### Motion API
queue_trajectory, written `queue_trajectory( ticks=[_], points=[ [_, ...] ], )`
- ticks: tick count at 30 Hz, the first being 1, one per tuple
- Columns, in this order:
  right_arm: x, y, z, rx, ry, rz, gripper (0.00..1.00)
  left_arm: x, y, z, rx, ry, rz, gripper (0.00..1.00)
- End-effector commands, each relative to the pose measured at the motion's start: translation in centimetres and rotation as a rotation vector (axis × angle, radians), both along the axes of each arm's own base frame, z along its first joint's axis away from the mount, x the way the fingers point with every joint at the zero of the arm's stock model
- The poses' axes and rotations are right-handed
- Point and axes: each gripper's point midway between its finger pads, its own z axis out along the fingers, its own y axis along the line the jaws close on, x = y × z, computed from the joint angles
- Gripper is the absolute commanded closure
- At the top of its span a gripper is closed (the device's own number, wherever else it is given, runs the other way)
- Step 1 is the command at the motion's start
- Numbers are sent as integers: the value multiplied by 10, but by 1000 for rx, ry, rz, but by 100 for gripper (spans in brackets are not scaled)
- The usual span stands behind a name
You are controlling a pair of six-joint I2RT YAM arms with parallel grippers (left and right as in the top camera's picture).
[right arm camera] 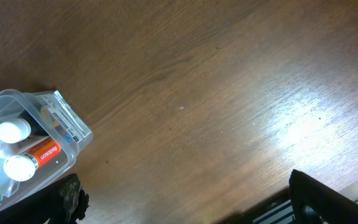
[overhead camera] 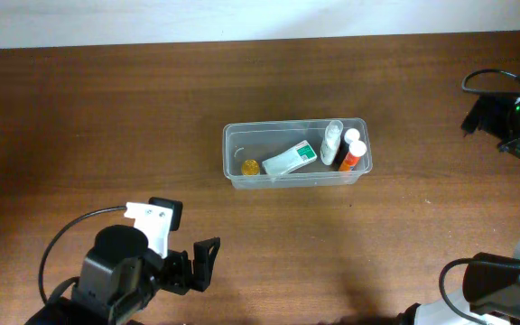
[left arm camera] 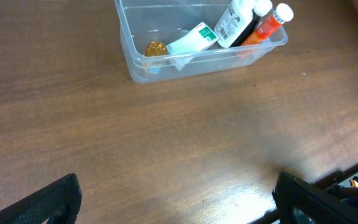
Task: Pack container
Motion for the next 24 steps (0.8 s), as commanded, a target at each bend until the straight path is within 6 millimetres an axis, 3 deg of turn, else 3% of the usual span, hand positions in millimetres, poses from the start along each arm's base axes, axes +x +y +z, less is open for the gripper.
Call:
queue_trajectory(
  ticks=[1, 11, 19, 24],
  points=[
    [-4, 0, 7, -8, -22, -12, 2, -2, -2, -2, -10, 18, -1, 0],
    [-4, 0, 7, -8, -23, -12, 2, -3, 0, -6, 6, 22, -6, 1],
    [-3, 0, 7, -8, -23, -12, 2, 3, 12, -24, 74, 32, 51, 1],
    [-4, 0, 7, -8, -23, -12, 2, 5, 13, -30, 114, -33, -11, 1]
  ],
)
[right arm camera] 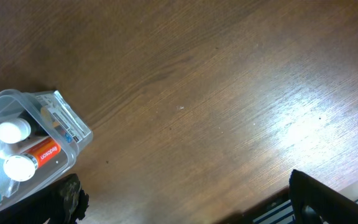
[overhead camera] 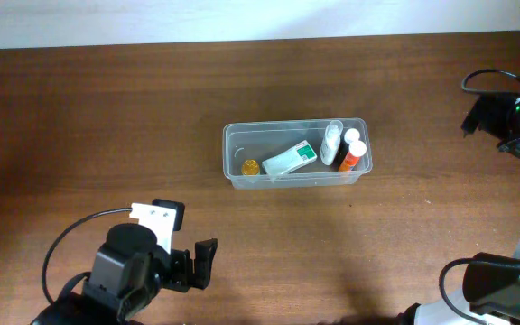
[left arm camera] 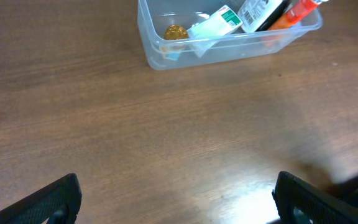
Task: Pack container
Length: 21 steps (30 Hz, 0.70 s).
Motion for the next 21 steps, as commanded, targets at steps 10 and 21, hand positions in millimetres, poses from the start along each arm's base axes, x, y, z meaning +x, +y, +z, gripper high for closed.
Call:
queue_trajectory(
  ticks=[10, 21],
  points=[
    [-3, 0, 7, -8, -22, -11, 2, 4, -6, -34, 42, -280, -265, 1],
    [-3, 0, 7, -8, -22, -12, 2, 14, 25, -65, 79, -398, -130, 1]
  ],
)
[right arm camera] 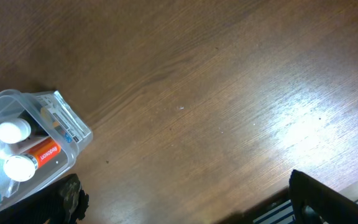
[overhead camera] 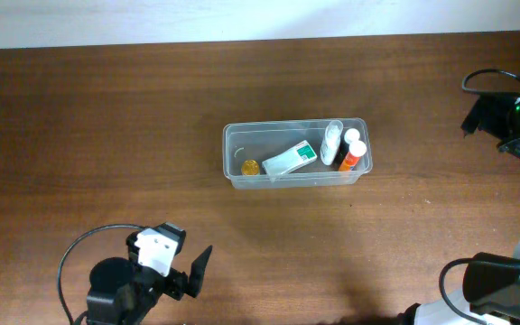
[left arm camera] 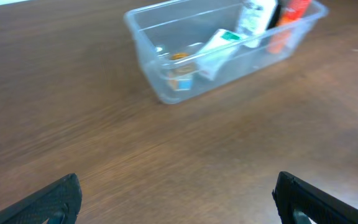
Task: Pack container
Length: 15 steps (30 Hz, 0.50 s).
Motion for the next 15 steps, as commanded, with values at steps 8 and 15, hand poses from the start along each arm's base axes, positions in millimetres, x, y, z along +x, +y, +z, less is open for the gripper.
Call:
queue_trajectory(
  ticks=[8, 15],
  points=[
    [-4, 0, 7, -8, -22, -12, 2, 16, 19, 13, -10, -200, 82, 1],
    [-4, 0, 7, -8, -22, -12, 2, 21, 19, 29, -24, -348, 83, 0]
  ],
)
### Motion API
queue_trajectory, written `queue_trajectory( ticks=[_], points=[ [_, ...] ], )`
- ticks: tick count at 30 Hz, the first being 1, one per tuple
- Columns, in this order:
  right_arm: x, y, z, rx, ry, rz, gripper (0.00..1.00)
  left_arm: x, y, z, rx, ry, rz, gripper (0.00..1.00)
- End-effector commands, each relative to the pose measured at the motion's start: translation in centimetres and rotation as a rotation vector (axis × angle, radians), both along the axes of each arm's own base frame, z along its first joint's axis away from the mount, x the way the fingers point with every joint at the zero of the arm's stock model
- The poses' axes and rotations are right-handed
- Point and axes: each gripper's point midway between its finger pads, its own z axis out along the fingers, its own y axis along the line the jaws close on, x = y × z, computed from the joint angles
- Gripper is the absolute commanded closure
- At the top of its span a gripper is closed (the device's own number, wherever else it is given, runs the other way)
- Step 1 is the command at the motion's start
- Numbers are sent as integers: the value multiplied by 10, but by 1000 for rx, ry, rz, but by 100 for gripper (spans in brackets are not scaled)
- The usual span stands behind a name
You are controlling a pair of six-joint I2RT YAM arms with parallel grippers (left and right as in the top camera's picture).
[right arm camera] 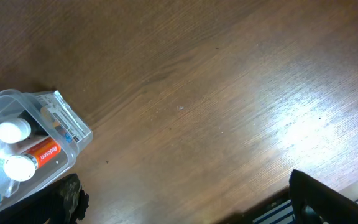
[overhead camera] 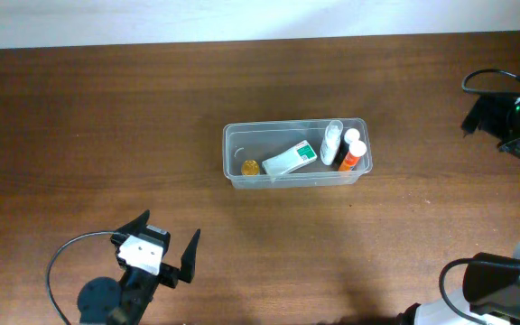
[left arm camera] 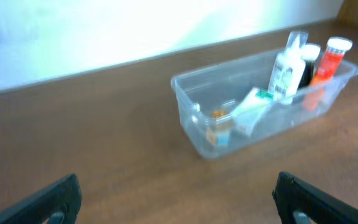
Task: Pack container
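Note:
A clear plastic container [overhead camera: 233, 144] sits mid-table. Inside it lie a gold coin-like piece [overhead camera: 251, 167], a white and green box [overhead camera: 289, 160], a white bottle [overhead camera: 332, 141] and an orange bottle [overhead camera: 351, 155]. The left wrist view shows the same container [left arm camera: 188, 106] from a low angle, far ahead. My left gripper [overhead camera: 164, 246] is open and empty at the front left, well short of the container. My right gripper [right arm camera: 182, 199] hangs open over bare wood, with the container's corner [right arm camera: 73, 127] at its lower left.
The brown wooden table [overhead camera: 106, 117] runs to a white wall at the back. The right arm's base and cables [overhead camera: 508, 113] stand at the right edge. A striped object [right arm camera: 272, 211] shows at the bottom of the right wrist view.
My left arm has drawn back toward the front left edge and its camera has tilted up, so the container now appears level and farther off. The right arm has not moved.
My left gripper stood open at the front left, looking down on the packed container. At each later moment it was lower and farther back, with its view tipping toward the horizon. The container's contents and the right arm stayed the same throughout.

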Motion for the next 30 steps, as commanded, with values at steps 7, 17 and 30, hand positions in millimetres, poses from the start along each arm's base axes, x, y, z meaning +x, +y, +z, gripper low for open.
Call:
queue_trajectory(
  ticks=[7, 17, 30],
  points=[
    [-4, 0, 7, -8, -23, -12, 2, 12, -2, 12, 0, -197, -11, 1],
    [-4, 0, 7, -8, -23, -12, 2, 19, 0, 17, -4, -307, 2, 1],
    [-3, 0, 7, -8, -23, -12, 2, 25, 10, 13, 1, -346, 45, 1]
  ],
)
